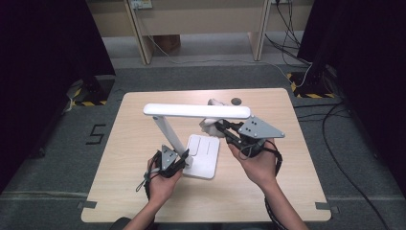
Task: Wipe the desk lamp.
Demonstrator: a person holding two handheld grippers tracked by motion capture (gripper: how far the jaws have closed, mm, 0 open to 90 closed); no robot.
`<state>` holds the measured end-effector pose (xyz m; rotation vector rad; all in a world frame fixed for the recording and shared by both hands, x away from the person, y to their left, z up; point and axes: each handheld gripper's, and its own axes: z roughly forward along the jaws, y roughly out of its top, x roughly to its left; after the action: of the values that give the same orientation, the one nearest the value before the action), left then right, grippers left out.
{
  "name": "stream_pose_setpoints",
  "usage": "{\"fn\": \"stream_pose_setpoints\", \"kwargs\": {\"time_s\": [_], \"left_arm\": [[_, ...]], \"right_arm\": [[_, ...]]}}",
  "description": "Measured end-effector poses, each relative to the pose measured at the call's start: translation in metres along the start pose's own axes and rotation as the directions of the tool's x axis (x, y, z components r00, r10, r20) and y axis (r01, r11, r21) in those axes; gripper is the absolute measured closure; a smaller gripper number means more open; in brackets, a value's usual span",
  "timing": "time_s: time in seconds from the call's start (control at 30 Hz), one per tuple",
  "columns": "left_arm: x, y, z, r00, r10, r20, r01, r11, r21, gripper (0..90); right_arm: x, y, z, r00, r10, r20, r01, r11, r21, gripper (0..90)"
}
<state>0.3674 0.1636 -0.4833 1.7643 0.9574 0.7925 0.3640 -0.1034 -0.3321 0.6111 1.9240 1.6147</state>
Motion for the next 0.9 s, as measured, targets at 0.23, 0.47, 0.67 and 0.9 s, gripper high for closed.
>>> {"fn": "stream_pose_setpoints", "kwargs": {"time_s": [0.23, 0.47, 0.67, 0.9], "left_arm": [[0.0, 0.0, 0.0, 1.0, 0.0, -0.002, 0.0, 1.0, -0.002, 65.4], [0.0, 0.0, 0.0, 1.0, 0.001, 0.0, -0.001, 1.0, 0.0, 65.4], [0.0, 0.0, 0.0, 1.0, 0.002, -0.003, -0.002, 1.0, -0.002, 65.3], [0.0, -0.001, 0.0, 1.0, 0.002, -0.003, -0.002, 1.0, -0.003, 65.3]], "right_arm": [[0.004, 0.0, 0.005, 0.9999, 0.002, -0.013, -0.002, 1.0, -0.004, 84.1], [0.007, 0.001, 0.007, 0.9999, 0.003, -0.014, -0.003, 1.0, -0.007, 84.0], [0.009, 0.001, 0.009, 0.9999, -0.002, -0.017, 0.002, 1.0, -0.011, 84.0], [0.012, 0.002, 0.013, 0.9997, -0.008, -0.023, 0.007, 1.0, -0.012, 84.0]]}}
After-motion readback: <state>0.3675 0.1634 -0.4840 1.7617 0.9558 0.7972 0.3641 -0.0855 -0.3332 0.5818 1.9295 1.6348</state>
